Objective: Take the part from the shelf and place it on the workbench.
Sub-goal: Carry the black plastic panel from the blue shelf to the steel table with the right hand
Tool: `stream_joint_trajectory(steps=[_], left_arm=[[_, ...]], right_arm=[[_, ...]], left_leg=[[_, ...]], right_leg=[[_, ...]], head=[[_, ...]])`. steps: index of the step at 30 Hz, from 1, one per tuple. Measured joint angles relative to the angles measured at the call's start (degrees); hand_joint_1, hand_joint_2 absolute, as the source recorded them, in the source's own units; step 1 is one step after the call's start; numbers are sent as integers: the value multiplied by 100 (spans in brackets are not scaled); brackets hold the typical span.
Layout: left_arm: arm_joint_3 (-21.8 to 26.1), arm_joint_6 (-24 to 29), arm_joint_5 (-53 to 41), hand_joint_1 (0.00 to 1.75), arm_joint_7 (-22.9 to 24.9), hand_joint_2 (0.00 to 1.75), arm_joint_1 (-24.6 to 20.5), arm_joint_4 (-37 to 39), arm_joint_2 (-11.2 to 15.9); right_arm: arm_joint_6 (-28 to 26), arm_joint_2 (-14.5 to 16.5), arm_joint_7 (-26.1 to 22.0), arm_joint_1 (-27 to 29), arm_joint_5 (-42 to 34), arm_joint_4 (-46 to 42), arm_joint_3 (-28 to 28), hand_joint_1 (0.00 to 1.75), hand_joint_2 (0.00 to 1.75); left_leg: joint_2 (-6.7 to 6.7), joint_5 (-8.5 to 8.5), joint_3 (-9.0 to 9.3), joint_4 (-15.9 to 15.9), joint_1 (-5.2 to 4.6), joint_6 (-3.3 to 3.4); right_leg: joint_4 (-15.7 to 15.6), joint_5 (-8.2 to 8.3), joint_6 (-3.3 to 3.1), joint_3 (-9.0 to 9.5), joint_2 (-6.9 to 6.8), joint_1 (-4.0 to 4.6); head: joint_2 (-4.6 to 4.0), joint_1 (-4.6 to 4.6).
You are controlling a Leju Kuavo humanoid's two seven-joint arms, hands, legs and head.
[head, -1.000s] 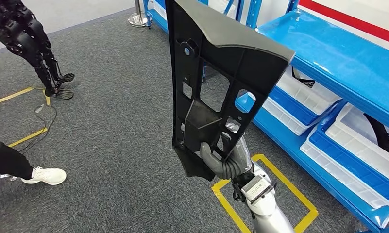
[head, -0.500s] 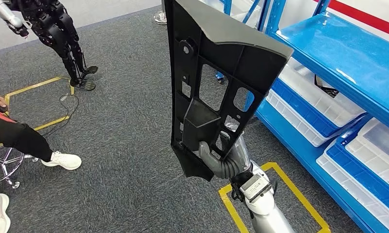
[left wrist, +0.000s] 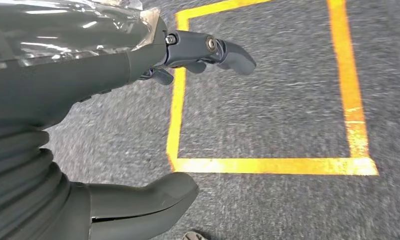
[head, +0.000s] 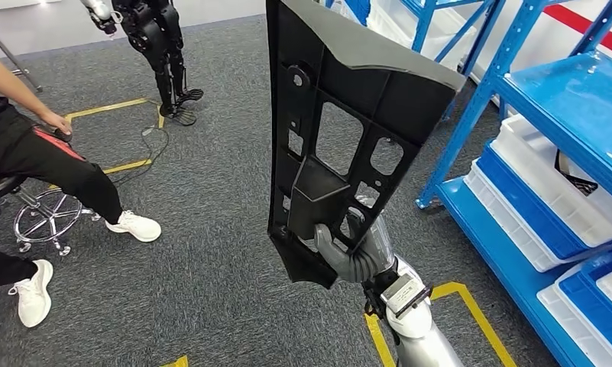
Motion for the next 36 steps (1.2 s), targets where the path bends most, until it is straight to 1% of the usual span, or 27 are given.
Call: stream_joint_trajectory(steps=[1,2,3,4,6,7,9,10,11,12,13,14,15,17,18,19,20,22,23,24,26,28,30,32,34,35,36], left_arm=[[0,-6,-13,0,12,175,2,0,-3],[0,-13,-24,0,27,175,2,0,-1],[0,-17,-28,0,40,175,4,0,4],[0,-26,-29,0,51,175,10,1,8],[1,-90,-29,0,64,175,34,2,15],[1,-138,-29,0,67,175,47,3,14],[1,-224,-23,0,77,175,48,4,18],[1,-256,-19,0,85,175,41,4,18],[2,-279,-14,0,94,175,35,4,21],[2,-295,-13,0,103,175,33,5,22],[2,-305,-12,0,108,175,35,5,21],[3,-308,-12,0,111,175,38,6,21],[4,-309,-9,0,117,175,39,7,22],[7,-309,1,0,130,175,31,5,30],[8,-309,5,0,135,175,23,4,32],[9,-309,8,0,138,175,17,3,33],[13,-309,11,0,138,175,13,2,34],[26,-309,19,0,137,175,20,2,32],[38,-309,22,0,134,175,20,2,27],[48,-309,23,0,131,175,16,1,20],[62,-310,23,0,125,175,4,0,7],[71,-311,23,0,124,175,1,0,1],[77,-311,23,0,124,175,3,0,-1],[77,-311,23,0,124,175,3,0,-2],[80,-311,22,0,124,175,9,1,-10],[82,-315,20,0,123,175,11,1,-16],[84,-317,17,0,122,175,19,1,-23]], right_arm=[[0,-5,-2,-2,-3,7,0,175,175],[0,-10,-6,-6,-5,15,1,175,175],[0,-14,-11,-8,-6,21,2,175,175],[-1,-18,-16,-10,-6,29,2,175,175],[-3,-21,-27,-14,-4,40,1,175,175],[-5,-19,-31,-17,2,44,1,175,175],[-11,-5,-40,-21,21,45,2,175,175],[-13,1,-43,-19,30,46,1,175,175],[-15,4,-46,-15,34,48,1,175,175],[-16,4,-48,-11,37,51,1,175,175],[-17,5,-48,-8,39,55,1,175,175],[-17,6,-48,-7,40,58,2,175,175],[-17,8,-48,-9,40,60,2,175,175],[-17,14,-48,-12,43,61,3,175,175],[-17,16,-48,-14,47,61,3,175,175],[-16,19,-48,-15,51,62,3,175,175],[-14,22,-48,-15,55,63,5,175,175],[-9,27,-48,-19,61,65,12,175,175],[-7,28,-49,-20,62,67,15,175,175],[-7,27,-52,-21,63,69,19,175,175],[-7,18,-55,-10,63,81,22,175,175],[-7,2,-52,9,63,101,24,175,175],[-7,-7,-52,18,63,112,24,175,175],[-7,-7,-52,18,63,113,24,175,175],[-7,-8,-52,17,64,115,24,175,175],[-5,-10,-50,7,63,119,26,175,175],[-3,-10,-44,-7,62,122,28,175,175]], left_leg=[[-75,-13,-6,27,12,-29],[-143,-32,-25,67,15,-65],[-195,-46,-51,102,16,-102],[-235,-51,-81,125,16,-138],[-284,-40,-123,137,32,-193],[-229,-58,-140,164,38,-218],[30,-252,-283,473,41,-267],[187,-427,-440,803,42,-288],[279,-612,-641,1202,50,-304],[318,-747,-826,1559,59,-312],[336,-792,-942,1770,63,-310],[344,-728,-944,1758,65,-298],[367,-573,-821,1513,60,-273],[553,-245,-391,724,14,-196],[642,-158,-229,420,-20,-160],[699,-132,-145,255,-53,-133],[690,-148,-138,215,-82,-115],[567,-109,-95,133,-82,-64],[506,-75,-45,67,-67,-34],[442,-40,4,4,-47,-6],[310,-3,48,-49,-29,26],[177,-1,39,-41,-29,31],[114,-2,33,-35,-29,30],[108,-2,33,-34,-29,30],[43,-6,33,-23,-22,23],[-49,-27,20,18,-14,-13],[-161,-46,-11,65,1,-66]], right_leg=[[-413,182,68,174,77,-35],[-763,323,95,327,147,-54],[-998,412,83,434,198,-66],[-1090,442,41,472,228,-60],[-1082,463,-61,471,159,-40],[-1085,471,-92,472,125,-41],[-1098,476,-165,484,36,-49],[-1099,469,-197,487,-17,-30],[-1099,462,-227,486,-76,-11],[-1099,456,-244,484,-137,7],[-1099,449,-254,483,-201,23],[-1099,443,-261,485,-260,36],[-1099,438,-268,490,-317,48],[-1100,422,-274,509,-418,77],[-1102,412,-267,515,-461,89],[-1104,401,-254,521,-505,97],[-1111,394,-235,526,-551,101],[-1125,373,-191,558,-608,98],[-1062,330,-178,551,-530,97],[-898,245,-176,495,-402,94],[-256,-22,-204,196,-116,69],[346,-217,-199,-136,-35,42],[540,-256,-176,-258,-26,31],[541,-252,-172,-261,-26,30],[357,-138,-111,-194,-23,15],[-36,35,-51,-25,47,-1],[-435,214,-32,153,98,-10]], head=[[0,2],[0,3],[0,3],[0,3],[0,0],[0,-1],[0,-14],[0,-21],[0,-26],[0,-25],[0,-25],[0,-25],[0,-25],[0,-24],[0,-23],[0,-22],[0,-21],[0,-20],[0,-18],[0,-14],[0,-4],[0,3],[0,3],[0,3],[0,3],[0,6],[0,5]])
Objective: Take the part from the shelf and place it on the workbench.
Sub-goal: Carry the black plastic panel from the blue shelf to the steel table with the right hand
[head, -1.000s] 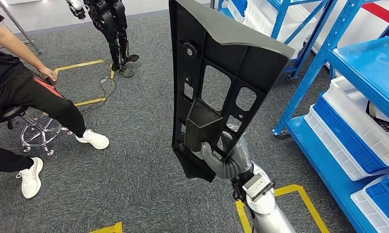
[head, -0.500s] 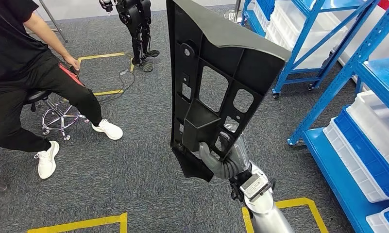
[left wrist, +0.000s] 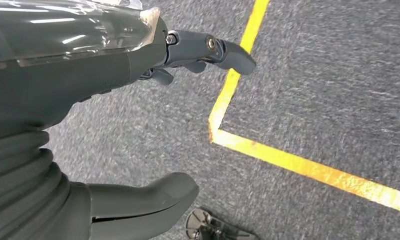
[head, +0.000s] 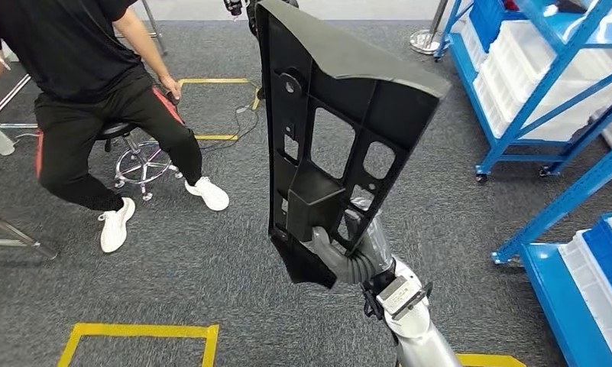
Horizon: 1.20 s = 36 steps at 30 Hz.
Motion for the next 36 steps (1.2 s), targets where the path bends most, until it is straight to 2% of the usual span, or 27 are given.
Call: stream_joint_trajectory(steps=[1,2,3,4,6,8,9,10,11,13,15,17,18,19,20,22,23,24,25,27,28,29,30,32,33,35,36], left_arm=[[3,-1,-3,0,-1,175,12,0,-4],[7,1,-5,0,-2,175,25,0,-6],[11,7,-4,0,-3,175,38,1,-9],[15,14,-2,0,-3,175,42,1,-12],[19,22,4,0,-4,175,28,1,-18],[21,23,7,0,-6,175,20,1,-26],[22,23,10,0,-11,175,22,1,-33],[23,22,15,0,-21,175,24,1,-39],[24,22,21,0,-36,175,25,1,-42],[26,22,41,0,-75,175,16,-2,-35],[30,25,63,0,-120,175,-2,-5,-26],[46,29,75,0,-152,175,-10,-5,-9],[56,30,78,0,-162,175,-7,-5,-4],[66,32,79,0,-167,175,-7,-5,-1],[74,32,81,0,-171,175,-12,-5,-3],[89,34,82,0,-175,175,-29,-5,-4],[98,34,83,0,-175,175,-34,-5,-4],[106,35,83,0,-175,175,-33,-5,-6],[114,36,83,0,-174,175,-28,-5,-11],[124,37,83,0,-178,175,-21,-5,-21],[130,38,85,0,-189,175,-20,-6,-20],[140,39,87,0,-205,175,-19,-7,-14],[151,42,90,0,-223,175,-16,-7,-7],[169,57,92,0,-243,175,4,-7,0],[173,66,92,0,-244,175,18,-6,2],[175,85,91,0,-243,175,28,-5,7],[176,90,91,0,-243,175,22,-5,9]], right_arm=[[4,1,5,-17,-3,3,3,175,175],[10,4,11,-38,-5,7,7,175,175],[15,10,15,-51,-6,7,10,175,175],[20,15,15,-60,-7,7,12,175,175],[22,21,17,-67,-6,8,13,175,175],[23,21,21,-67,-8,15,12,175,175],[27,21,25,-67,-10,18,12,175,175],[31,21,28,-69,-12,19,12,175,175],[34,22,31,-74,-14,19,13,175,175],[39,27,36,-94,-15,19,13,175,175],[40,30,39,-112,-16,20,13,175,175],[40,33,43,-117,-16,20,15,175,175],[40,34,46,-118,-16,22,17,175,175],[41,35,45,-121,-17,23,20,175,175],[42,33,44,-120,-19,26,21,175,175],[42,16,44,-98,-21,39,21,175,175],[41,7,46,-75,-21,48,21,175,175],[40,-2,48,-54,-21,56,21,175,175],[40,-9,48,-40,-22,61,22,175,175],[38,-18,43,-33,-23,64,22,175,175],[37,-20,40,-32,-22,68,24,175,175],[36,-21,34,-31,-23,69,25,175,175],[34,-22,32,-29,-25,70,26,175,175],[31,-19,29,-27,-26,69,26,175,175],[29,-14,30,-30,-25,69,26,175,175],[25,3,30,-37,-23,69,26,175,175],[23,10,30,-38,-23,69,25,175,175]], left_leg=[[-99,-16,-35,43,16,-56],[-153,-40,-72,96,34,-114],[-74,-76,-113,156,41,-149],[68,-163,-176,290,42,-173],[385,-492,-468,889,44,-221],[484,-761,-825,1568,61,-243],[497,-760,-900,1690,66,-239],[511,-655,-862,1592,68,-226],[549,-475,-706,1282,64,-200],[778,-171,-297,505,18,-126],[923,-103,-121,156,-47,-63],[813,-92,-99,114,-76,-14],[747,-66,-58,60,-69,6],[684,-33,-9,1,-55,30],[616,0,38,-54,-38,48],[477,18,53,-85,-24,69],[393,18,50,-83,-23,71],[309,16,50,-81,-21,71],[226,13,51,-73,-16,67],[66,-11,48,-23,12,28],[-10,-35,32,16,14,-7],[-72,-59,9,57,17,-45],[-121,-74,-18,87,17,-77],[-191,-76,-59,105,28,-118],[-181,-85,-71,119,36,-135],[54,-246,-188,365,37,-179],[228,-405,-327,650,37,-202]], right_leg=[[-354,150,-4,163,42,-4],[-624,259,-39,288,68,-16],[-637,273,-104,299,19,-17],[-643,277,-133,302,-26,-22],[-648,269,-189,305,-134,-4],[-647,256,-223,302,-265,26],[-647,250,-236,302,-331,38],[-647,244,-244,304,-394,48],[-647,235,-246,312,-453,58],[-648,217,-238,331,-554,83],[-654,198,-204,345,-641,91],[-673,177,-151,369,-729,91],[-653,156,-124,379,-697,91],[-561,108,-109,355,-590,94],[-344,15,-109,263,-441,95],[366,-252,-136,-99,-185,78],[699,-354,-134,-291,-144,71],[863,-378,-108,-407,-129,63],[798,-301,-56,-411,-119,49],[96,42,84,-121,-35,-5],[-262,186,121,44,46,-19],[-507,274,107,167,115,-30],[-613,300,57,221,159,-27],[-605,303,-73,230,117,-13],[-607,307,-110,231,74,-16],[-616,309,-175,244,-18,-26],[-616,302,-199,249,-68,-13]], head=[[0,0],[0,-1],[0,-6],[0,-12],[0,-23],[0,-27],[0,-27],[0,-28],[0,-27],[0,-26],[0,-25],[0,-26],[0,-17],[0,-15],[0,-3],[0,14],[0,24],[0,23],[0,23],[0,22],[0,26],[0,27],[0,28],[0,26],[0,27],[0,8],[0,-2]])
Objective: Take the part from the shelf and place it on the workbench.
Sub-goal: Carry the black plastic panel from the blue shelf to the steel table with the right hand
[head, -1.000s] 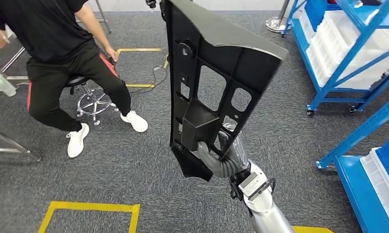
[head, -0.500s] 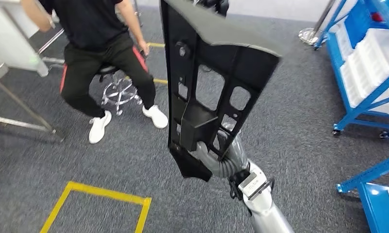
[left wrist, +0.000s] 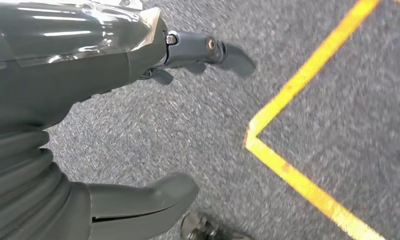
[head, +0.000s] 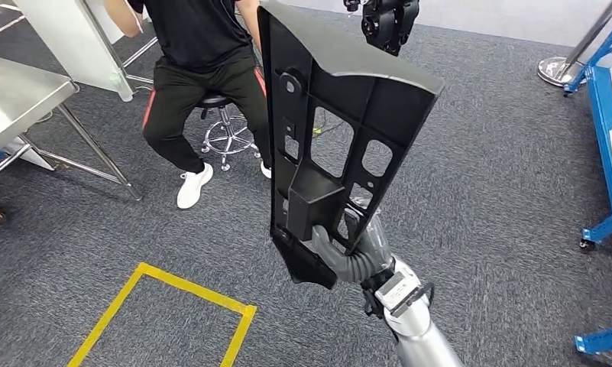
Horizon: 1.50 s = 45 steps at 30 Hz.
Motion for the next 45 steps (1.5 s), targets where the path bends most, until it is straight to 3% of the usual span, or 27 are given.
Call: stream_joint_trajectory(steps=[2,3,4,6,8,10,12,13,15,16,18,19,20,22,23,25,27,29,31,33,34,35,36,38,40,43,45], left_arm=[[0,4,1,0,2,175,-13,0,1],[0,4,5,0,4,175,-13,0,-2],[1,4,10,0,7,175,-11,0,-5],[2,5,21,0,14,175,-9,0,-4],[4,10,29,0,26,175,-20,-1,18],[7,22,33,0,46,175,-35,-2,38],[18,37,34,0,77,175,-36,-2,52],[26,45,35,0,95,175,-31,-2,53],[43,55,35,0,117,175,-40,-1,49],[52,57,35,0,122,175,-48,0,44],[74,56,35,0,125,175,-60,0,40],[83,56,35,0,125,175,-59,0,36],[88,55,35,0,126,175,-57,0,33],[91,55,35,0,125,175,-53,0,28],[92,55,34,0,125,175,-53,0,29],[93,57,33,0,122,175,-47,0,33],[96,57,33,0,120,175,-32,0,35],[97,57,32,0,120,175,-22,0,33],[96,58,31,0,120,175,-30,0,33],[96,57,28,0,120,175,-34,0,30],[96,57,25,0,120,175,-31,0,28],[96,57,20,0,120,175,-27,0,26],[96,57,15,0,120,175,-25,0,27],[96,57,2,0,119,175,-29,0,36],[96,56,-8,0,118,175,-39,0,40],[99,56,-11,0,117,175,-35,0,42],[101,56,-10,0,115,175,-33,0,36]], right_arm=[[-3,5,0,8,0,3,-3,175,175],[-3,4,0,12,0,4,-3,175,175],[-3,5,0,15,0,6,-3,175,175],[-4,7,0,13,0,6,-2,175,175],[-3,9,-2,7,0,5,-3,175,175],[-4,9,-4,5,-1,5,-3,175,175],[-5,10,-5,6,-3,4,-2,175,175],[-5,10,-6,6,-3,5,-1,175,175],[-8,4,-16,0,-8,5,3,175,175],[-11,-3,-21,4,-11,8,4,175,175],[-19,-24,-27,30,-15,12,5,175,175],[-20,-34,-26,45,-15,14,5,175,175],[-20,-42,-26,52,-15,15,6,175,175],[-20,-45,-26,53,-15,15,8,175,175],[-21,-43,-26,51,-15,15,10,175,175],[-22,-39,-26,47,-14,14,14,175,175],[-22,-33,-26,38,-15,13,17,175,175],[-21,-22,-27,29,-15,13,20,175,175],[-21,-13,-29,29,-15,12,21,175,175],[-22,-10,-31,32,-15,13,20,175,175],[-22,-9,-31,32,-15,13,20,175,175],[-22,-9,-31,32,-15,13,21,175,175],[-22,-8,-31,30,-15,13,21,175,175],[-22,-6,-31,27,-15,12,21,175,175],[-22,-6,-31,21,-15,11,21,175,175],[-23,4,-30,10,-14,10,26,175,175],[-26,8,-33,0,-15,7,30,175,175]], left_leg=[[232,-342,-408,777,7,-28],[268,-406,-552,1035,10,-25],[282,-363,-592,1088,10,-11],[334,-15,-304,524,-9,56],[537,242,92,-214,-73,147],[646,269,226,-491,-137,206],[537,298,246,-545,-137,240],[478,328,287,-604,-123,248],[355,396,373,-714,-70,267],[293,406,386,-729,-65,275],[144,417,386,-727,-47,292],[62,414,386,-724,-39,288],[-20,410,388,-717,-25,278],[-178,387,383,-678,11,227],[-249,359,367,-634,15,183],[-348,311,318,-575,20,89],[-400,301,290,-573,44,18],[-188,207,224,-420,58,-33],[140,-111,-56,155,60,-78],[255,-421,-467,903,70,-109],[270,-441,-588,1088,72,-113],[283,-347,-589,1046,72,-109],[312,-164,-467,777,69,-93],[495,202,-49,-25,40,-34],[613,323,172,-460,-4,27],[471,329,195,-541,-23,116],[357,374,277,-632,9,180]], right_leg=[[1,-18,-36,-3,-122,34],[1,-27,-48,-3,-189,50],[1,-36,-60,0,-254,64],[0,-54,-82,25,-369,91],[-8,-77,-86,58,-470,120],[-21,-96,-60,74,-564,126],[-30,-117,-14,87,-643,134],[7,-141,11,84,-588,133],[379,-307,28,-85,-329,128],[715,-427,24,-252,-188,98],[1357,-609,38,-616,-90,63],[1471,-601,76,-704,-77,41],[1364,-512,134,-684,-65,19],[676,-200,275,-395,76,-54],[332,-61,309,-237,175,-83],[13,52,269,-86,286,-94],[12,62,163,-73,192,-80],[-6,69,86,-45,95,-98],[-14,52,30,-23,-20,-84],[-13,30,0,-18,-149,-56],[-12,19,-11,-15,-215,-47],[-12,7,-16,-7,-278,-40],[-12,-7,-16,7,-337,-35],[-10,-45,11,49,-436,-9],[-13,-81,62,80,-519,21],[-37,-118,151,121,-606,31],[221,-245,165,23,-394,35]], head=[[0,-10],[0,-10],[0,-10],[0,-11],[0,-8],[0,-5],[0,-7],[0,-5],[0,1],[0,6],[0,12],[0,12],[0,13],[0,15],[0,17],[0,19],[0,16],[0,10],[0,3],[0,0],[0,-1],[0,0],[0,0],[0,1],[0,6],[0,10],[0,23]])
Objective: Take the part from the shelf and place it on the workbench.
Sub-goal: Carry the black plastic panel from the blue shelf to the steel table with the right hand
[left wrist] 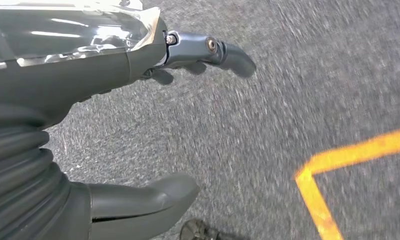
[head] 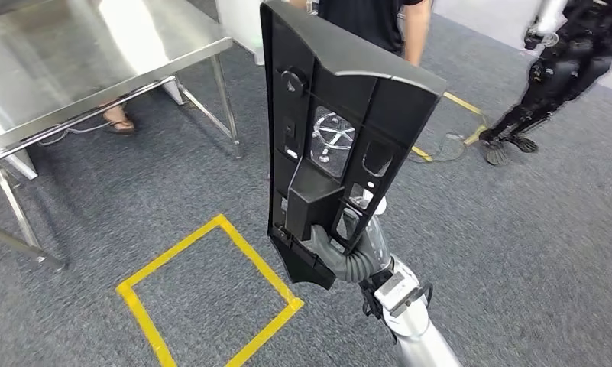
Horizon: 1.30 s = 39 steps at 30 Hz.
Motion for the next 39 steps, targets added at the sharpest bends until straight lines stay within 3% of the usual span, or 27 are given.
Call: stream_joint_trajectory(steps=[2,3,4,5,6,8,10,12,13,15,17,19,20,21,24,26,28,30,32,34,35,36,38,39], left_arm=[[0,-1,1,0,-2,175,-13,0,-5],[0,-1,1,0,-2,175,-19,0,-5],[0,-1,1,0,-2,175,-22,0,-7],[0,-3,2,0,-2,175,-21,0,-11],[0,-7,2,0,-2,175,-20,0,-17],[0,-18,2,0,-4,175,-18,0,-34],[0,-25,2,0,-14,175,-15,0,-41],[3,-28,2,0,-27,175,1,0,-40],[8,-28,2,0,-31,175,11,0,-40],[19,-25,2,0,-38,175,16,1,-43],[25,-23,1,0,-45,175,2,1,-45],[26,-27,-2,0,-49,175,-2,2,-46],[27,-31,-4,0,-52,175,1,2,-48],[27,-34,-5,0,-55,175,3,2,-49],[28,-37,-7,0,-66,175,-3,0,-41],[28,-38,-9,0,-70,175,-13,0,-38],[29,-38,-10,0,-74,175,-12,0,-38],[31,-37,-9,0,-77,175,-9,0,-45],[31,-38,-9,0,-80,175,-18,0,-53],[31,-45,-9,0,-81,175,-25,0,-55],[31,-49,-9,0,-81,175,-22,0,-57],[31,-55,-10,0,-81,175,-19,0,-62],[31,-63,-12,0,-87,175,-15,0,-77],[31,-66,-14,0,-93,175,-15,0,-83]], right_arm=[[-5,-10,-4,4,-2,-2,0,175,175],[-7,-19,-4,12,-3,-1,-1,175,175],[-8,-28,-3,20,-3,0,-2,175,175],[-8,-37,-2,26,-3,2,-2,175,175],[-8,-42,-2,29,-3,2,-1,175,175],[-8,-45,-2,27,-3,3,-1,175,175],[-10,-44,-3,26,-2,4,3,175,175],[-13,-40,-3,22,-3,4,4,175,175],[-14,-35,-2,16,-3,4,4,175,175],[-14,-19,-2,4,-3,3,4,175,175],[-14,-12,-3,2,-3,3,3,175,175],[-14,-14,-3,5,-2,4,1,175,175],[-15,-14,-3,6,-2,4,1,175,175],[-15,-14,-3,6,-1,4,1,175,175],[-16,-10,-4,0,-1,4,1,175,175],[-16,-4,-4,0,-1,4,1,175,175],[-16,4,-3,-1,-1,2,2,175,175],[-19,9,-5,-4,-1,-3,3,175,175],[-21,2,-8,1,-2,-4,0,175,175],[-22,-15,-8,21,-3,1,-2,175,175],[-22,-24,-6,29,-3,3,-2,175,175],[-22,-31,-7,35,-4,4,-2,175,175],[-25,-40,-8,35,-3,4,-2,175,175],[-26,-43,-8,35,-3,4,-2,175,175]], left_leg=[[-118,12,43,-36,14,36],[-189,7,45,-35,11,44],[-267,3,50,-33,8,49],[-352,-2,57,-29,7,48],[-440,-7,67,-25,8,41],[-604,-35,81,5,6,1],[-719,-68,63,38,-5,-61],[-790,-77,33,35,-1,-116],[-764,-85,24,44,8,-140],[-505,-226,-69,264,4,-195],[-187,-574,-406,943,7,-247],[-96,-826,-805,1646,31,-279],[-84,-794,-879,1736,38,-281],[-65,-649,-819,1575,41,-273],[204,-112,-211,390,-3,-170],[304,-54,-57,84,-52,-102],[184,-40,-44,53,-54,-46],[60,11,33,-41,-23,15],[-66,42,83,-95,-2,53],[-216,42,80,-92,0,65],[-298,39,81,-89,0,64],[-382,35,86,-85,2,60],[-542,18,95,-63,8,32],[-613,0,89,-38,-1,4]], right_leg=[[691,-272,-44,-354,267,-7],[1060,-392,-54,-567,318,-9],[1289,-442,-39,-722,337,-9],[1307,-394,0,-776,348,-9],[1076,-249,55,-702,365,-11],[269,134,141,-363,514,-39],[-206,329,97,-146,640,-54],[-251,346,-6,-112,599,-40],[-257,353,-45,-101,559,-47],[-275,348,-121,-68,467,-69],[-279,319,-181,-41,351,-59],[-279,297,-208,-30,218,-38],[-279,288,-215,-25,155,-32],[-278,278,-217,-12,95,-28],[-280,225,-184,55,-67,5],[-285,192,-133,83,-154,27],[-303,167,-71,109,-227,34],[-153,77,-31,80,-51,30],[439,-174,-47,-193,242,12],[1165,-416,-47,-605,336,3],[1311,-422,-13,-718,342,1],[1216,-326,42,-713,349,-4],[455,51,160,-408,457,-38],[76,210,178,-246,550,-57]], head=[[0,18],[0,23],[0,26],[0,26],[0,25],[0,24],[0,23],[0,23],[0,22],[0,7],[0,-10],[0,-12],[0,-13],[0,-14],[0,-9],[0,-6],[0,-7],[0,-2],[0,14],[0,24],[0,23],[0,24],[0,25],[0,26]])
